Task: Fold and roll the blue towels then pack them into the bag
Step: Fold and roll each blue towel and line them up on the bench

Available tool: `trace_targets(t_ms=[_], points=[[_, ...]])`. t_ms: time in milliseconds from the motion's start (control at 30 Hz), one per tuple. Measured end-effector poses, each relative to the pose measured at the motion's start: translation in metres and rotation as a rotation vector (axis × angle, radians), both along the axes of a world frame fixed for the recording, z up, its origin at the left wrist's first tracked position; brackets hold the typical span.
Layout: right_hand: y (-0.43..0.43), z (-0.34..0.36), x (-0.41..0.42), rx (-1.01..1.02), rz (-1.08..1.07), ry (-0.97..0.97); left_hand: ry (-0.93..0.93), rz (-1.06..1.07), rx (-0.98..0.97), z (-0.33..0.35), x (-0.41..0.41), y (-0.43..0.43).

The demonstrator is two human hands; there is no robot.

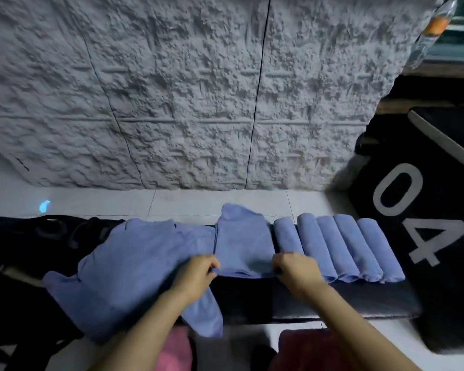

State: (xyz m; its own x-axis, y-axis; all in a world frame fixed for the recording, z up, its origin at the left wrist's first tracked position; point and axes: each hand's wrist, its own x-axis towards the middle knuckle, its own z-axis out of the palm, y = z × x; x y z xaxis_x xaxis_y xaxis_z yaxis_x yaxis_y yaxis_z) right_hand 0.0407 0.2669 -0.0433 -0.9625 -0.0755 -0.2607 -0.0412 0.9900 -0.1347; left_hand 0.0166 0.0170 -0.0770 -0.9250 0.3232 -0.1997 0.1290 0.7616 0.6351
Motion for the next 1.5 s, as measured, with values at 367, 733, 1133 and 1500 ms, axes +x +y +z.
trace_targets(t_ms=[367, 733, 1133, 1500], points=[[0.002, -0.049, -0.015, -0.168, -0.123, -0.183, -0.175, 0.132, -0.138, -0.041, -0.017, 0.002], [-0.021, -0.057, -0.006, 0.051, -0.018, 0.001, 0.123, 0.022, -0.351, -0.044, -0.010, 0.022], [-0.021, -0.074, 0.012, 0.213, 0.214, 0.115, 0.179, -0.159, -0.419, -0.046, 0.002, 0.017], [-0.022, -0.068, 0.007, -0.207, -0.183, -0.048, -0.047, 0.049, -0.355, -0.038, -0.001, 0.021]])
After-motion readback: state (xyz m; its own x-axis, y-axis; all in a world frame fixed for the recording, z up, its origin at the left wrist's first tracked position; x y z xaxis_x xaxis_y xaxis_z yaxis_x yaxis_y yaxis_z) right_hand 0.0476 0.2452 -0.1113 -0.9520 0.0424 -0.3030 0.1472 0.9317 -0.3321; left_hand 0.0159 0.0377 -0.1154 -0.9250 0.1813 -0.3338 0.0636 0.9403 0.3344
